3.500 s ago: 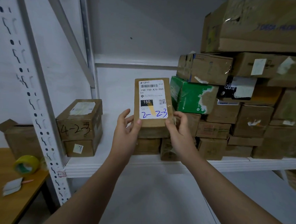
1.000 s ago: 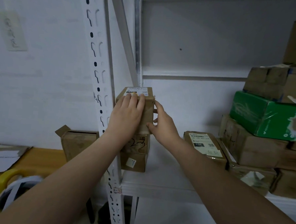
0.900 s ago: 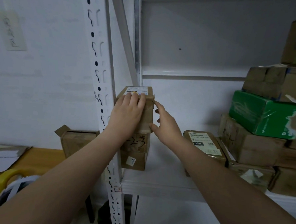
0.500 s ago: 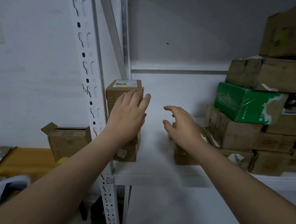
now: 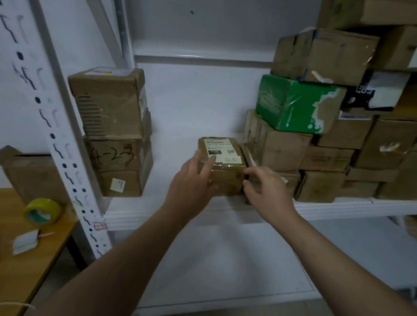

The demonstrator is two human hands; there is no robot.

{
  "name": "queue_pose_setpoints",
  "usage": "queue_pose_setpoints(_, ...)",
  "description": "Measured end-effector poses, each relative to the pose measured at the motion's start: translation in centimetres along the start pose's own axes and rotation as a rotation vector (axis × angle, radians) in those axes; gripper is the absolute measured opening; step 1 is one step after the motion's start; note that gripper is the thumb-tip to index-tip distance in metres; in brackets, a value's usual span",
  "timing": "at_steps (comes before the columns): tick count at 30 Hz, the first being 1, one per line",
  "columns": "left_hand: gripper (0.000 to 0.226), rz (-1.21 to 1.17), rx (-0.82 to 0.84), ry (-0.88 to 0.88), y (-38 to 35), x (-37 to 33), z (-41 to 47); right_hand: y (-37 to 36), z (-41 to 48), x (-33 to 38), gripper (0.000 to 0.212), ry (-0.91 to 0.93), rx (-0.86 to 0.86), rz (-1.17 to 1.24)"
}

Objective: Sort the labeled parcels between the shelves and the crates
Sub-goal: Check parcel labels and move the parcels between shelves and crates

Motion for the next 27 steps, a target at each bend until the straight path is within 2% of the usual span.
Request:
queue_pose_setpoints(2, 0.077, 0.032, 0.051, 0.053, -1.6, 0.0, 1.3, -0.1, 0.1, -0.4, 0.027, -0.008, 0.002, 0.009)
queue_pose_setpoints(6, 0.062, -0.099, 0.15, 0.146, -2.9, 0.7, 2.0, -0.3, 0.0, -0.9, 0.029, -0.014, 0.005, 0.049)
queue_pose_setpoints(10, 0.042, -0.241, 0.052, 0.147, -2.8, 0.6, 0.9, -0.3, -0.2, -1.3, 0.036, -0.021, -0.041, 0.11)
queue_pose_setpoints(13, 0.03, -0.297, -0.016, 0.159, -2.6, 0.5, -0.1, -1.0, -0.1, -0.8, 0.048, 0.003, -0.005, 0.213)
queue_pose_setpoints(17, 0.023, -0.362, -0.065, 0.139, -2.4, 0.3, -1.1, -2.3, -0.1, 0.3, 0.056, 0.041, 0.074, 0.349)
queue_pose_setpoints(20, 0.02, -0.446, -0.093, 0.149, -2.3, 0.3, -2.0, -2.5, -0.2, 0.4, 0.057, 0.02, 0.006, 0.4)
queue_pose_setpoints(22, 0.012, -0.528, -0.091, 0.24, -2.4, 0.5, -2.7, -2.4, -0.4, 0.4, 0.053, -0.009, -0.044, 0.443)
queue_pose_setpoints(24, 0.007, -0.719, -0.082, 0.432, -2.3, 1.1, -3.2, -2.5, -0.7, 0.4, 0.046, 0.012, -0.038, 0.438)
queue_pose_setpoints(27, 0.027, -0.984, -0.03, 0.638, -2.0, 1.9, -4.2, -2.9, -1.6, 0.4, 0.053, 0.005, 0.011, 0.438)
Point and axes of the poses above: each hand's wrist, its own z-axis towards the middle knuckle, its own y-axis out of the back of the hand, x = y × z, the point moved 4 cm from there along z, towards the middle knuckle, and after that the axes turned 13 degrees about y, right-handed, at the moved point
